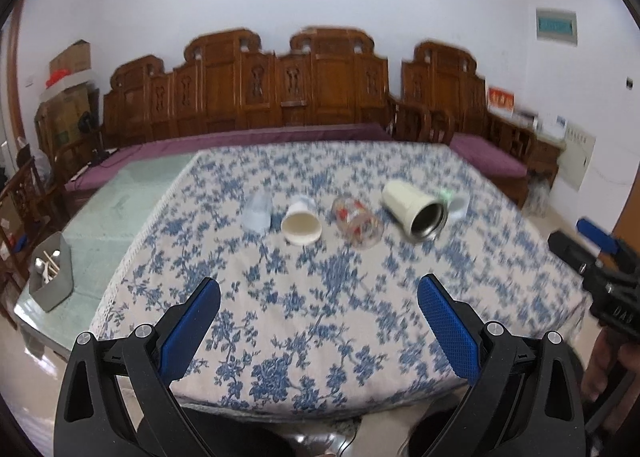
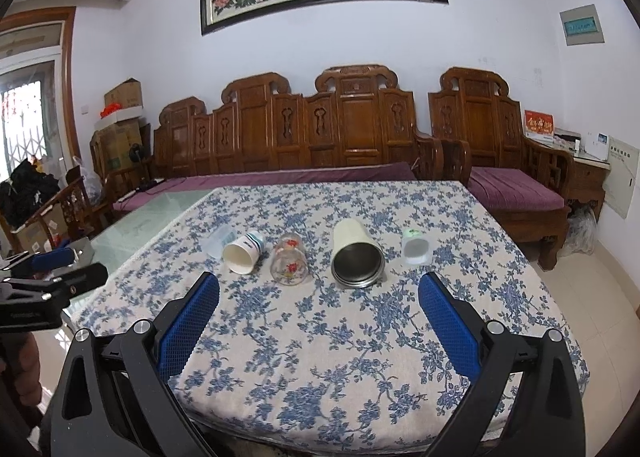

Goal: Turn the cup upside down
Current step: 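Move the right gripper to the green-labelled yogurt cup and close on it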

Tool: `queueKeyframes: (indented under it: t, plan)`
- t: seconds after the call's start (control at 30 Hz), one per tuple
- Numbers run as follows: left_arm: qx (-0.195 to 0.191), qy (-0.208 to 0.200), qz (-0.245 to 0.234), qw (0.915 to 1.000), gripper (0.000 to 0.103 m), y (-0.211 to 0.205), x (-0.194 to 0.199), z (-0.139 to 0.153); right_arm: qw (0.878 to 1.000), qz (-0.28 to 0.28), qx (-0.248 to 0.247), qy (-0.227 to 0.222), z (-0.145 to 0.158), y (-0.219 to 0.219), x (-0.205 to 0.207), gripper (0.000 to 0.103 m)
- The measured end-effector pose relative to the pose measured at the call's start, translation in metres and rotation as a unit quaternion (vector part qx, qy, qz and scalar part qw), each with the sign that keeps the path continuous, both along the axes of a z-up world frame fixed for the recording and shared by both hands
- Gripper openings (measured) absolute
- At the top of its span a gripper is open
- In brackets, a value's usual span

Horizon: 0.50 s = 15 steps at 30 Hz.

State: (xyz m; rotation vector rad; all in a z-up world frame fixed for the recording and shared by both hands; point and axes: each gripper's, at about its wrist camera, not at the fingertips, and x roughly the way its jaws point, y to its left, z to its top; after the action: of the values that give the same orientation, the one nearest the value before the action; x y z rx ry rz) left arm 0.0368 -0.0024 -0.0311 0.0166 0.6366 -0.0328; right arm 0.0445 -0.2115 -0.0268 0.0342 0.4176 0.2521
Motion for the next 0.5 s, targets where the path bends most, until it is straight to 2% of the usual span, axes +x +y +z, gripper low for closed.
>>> queueKeyframes:
  t: [0.2, 0.5]
  plan:
    - [0.006, 0.053, -0.019, 0.9984, 0.095, -0.004, 0.032, -0.026, 0.999, -0.015, -0.011, 0.034, -0.026, -0.012, 0.038, 0.100]
    - [0.017, 0.101, -0.048, 0.9935, 0.095, -0.011, 0.078, -0.048, 0.996, -0.044, -0.024, 0.079, -0.045, -0.034, 0.106, 0.100]
